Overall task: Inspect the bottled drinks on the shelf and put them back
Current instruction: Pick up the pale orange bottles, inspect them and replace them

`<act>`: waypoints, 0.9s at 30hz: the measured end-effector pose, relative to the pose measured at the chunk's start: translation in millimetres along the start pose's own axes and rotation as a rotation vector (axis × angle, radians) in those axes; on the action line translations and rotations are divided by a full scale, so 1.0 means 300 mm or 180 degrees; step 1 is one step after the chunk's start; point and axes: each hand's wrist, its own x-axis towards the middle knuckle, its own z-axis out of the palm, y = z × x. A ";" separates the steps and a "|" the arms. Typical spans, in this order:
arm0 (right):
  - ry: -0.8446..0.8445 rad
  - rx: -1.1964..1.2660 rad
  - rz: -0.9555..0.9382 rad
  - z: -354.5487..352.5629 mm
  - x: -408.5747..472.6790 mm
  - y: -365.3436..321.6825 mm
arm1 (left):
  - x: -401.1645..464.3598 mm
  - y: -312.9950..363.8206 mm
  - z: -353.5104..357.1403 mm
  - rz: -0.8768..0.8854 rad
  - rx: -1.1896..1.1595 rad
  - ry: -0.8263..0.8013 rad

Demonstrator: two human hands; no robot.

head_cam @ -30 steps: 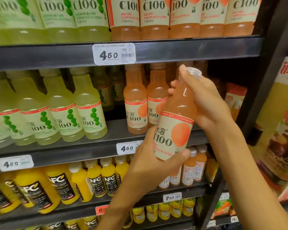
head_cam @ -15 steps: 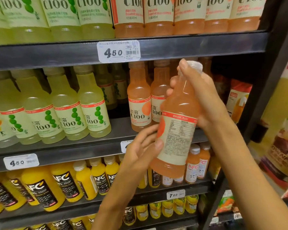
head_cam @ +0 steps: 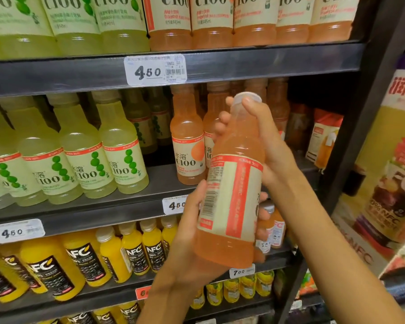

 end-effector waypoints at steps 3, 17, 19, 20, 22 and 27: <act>0.0055 -0.0541 -0.0342 0.013 -0.029 -0.030 | -0.035 0.010 -0.051 0.0478 0.1270 0.0873; 0.0178 -0.0440 0.0118 0.023 0.008 -0.029 | -0.030 -0.006 0.003 0.0350 0.0451 0.0510; 0.0129 -0.0437 0.0133 0.027 0.014 -0.030 | -0.028 -0.010 0.002 0.0325 0.0574 0.0612; 0.0130 -0.0503 0.0082 0.027 0.014 -0.035 | -0.029 -0.010 -0.006 0.0392 0.0811 0.0763; 0.0220 -0.0818 -0.0119 0.020 0.011 -0.045 | -0.036 -0.006 -0.018 0.0560 0.1325 0.1037; 0.0548 -0.1001 0.0026 0.011 0.012 -0.045 | -0.043 0.006 -0.004 0.0433 0.1381 0.1243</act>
